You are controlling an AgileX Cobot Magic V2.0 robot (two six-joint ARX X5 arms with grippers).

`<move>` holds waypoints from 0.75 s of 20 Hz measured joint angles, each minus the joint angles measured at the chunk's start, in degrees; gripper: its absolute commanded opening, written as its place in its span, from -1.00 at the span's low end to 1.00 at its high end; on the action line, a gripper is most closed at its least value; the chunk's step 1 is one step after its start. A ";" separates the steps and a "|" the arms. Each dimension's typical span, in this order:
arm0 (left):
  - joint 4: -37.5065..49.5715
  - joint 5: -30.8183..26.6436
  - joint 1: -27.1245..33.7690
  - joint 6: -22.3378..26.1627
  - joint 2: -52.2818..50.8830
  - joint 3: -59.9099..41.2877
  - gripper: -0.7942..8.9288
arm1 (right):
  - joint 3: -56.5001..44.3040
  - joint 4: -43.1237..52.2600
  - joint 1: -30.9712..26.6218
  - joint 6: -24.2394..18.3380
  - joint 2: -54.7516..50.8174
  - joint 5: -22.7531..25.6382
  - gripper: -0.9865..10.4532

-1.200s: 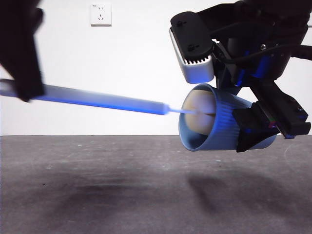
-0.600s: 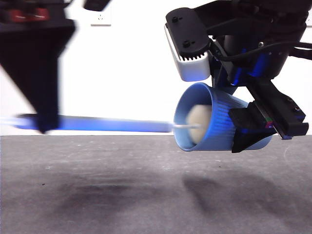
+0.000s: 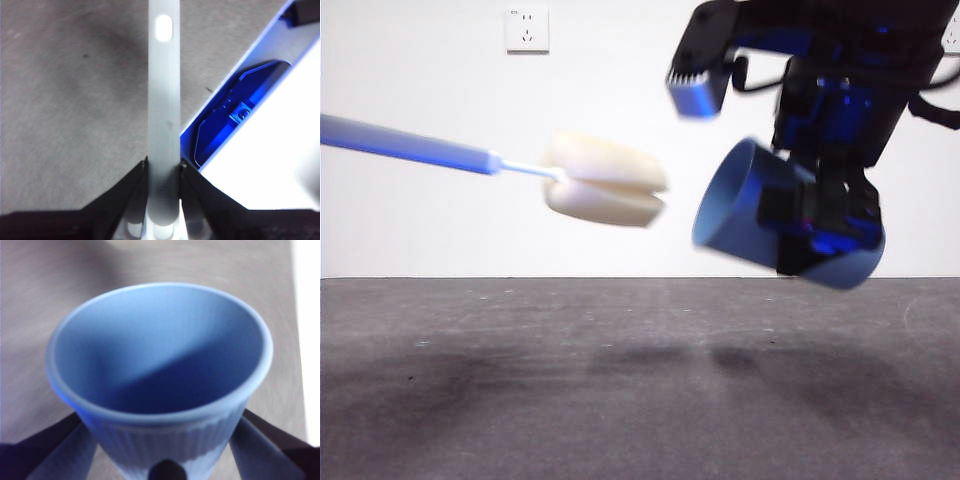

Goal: Pick up the cup brush,pick up the cup,insert the brush into the cup,clean the cup,put the cup brush back,put the cup back to the fixed position on the table

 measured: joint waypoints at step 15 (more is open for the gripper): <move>40.74 -8.59 11.96 -18.51 19.89 -0.92 -0.85 | 0.72 0.07 -3.28 38.93 -26.97 -17.22 -0.86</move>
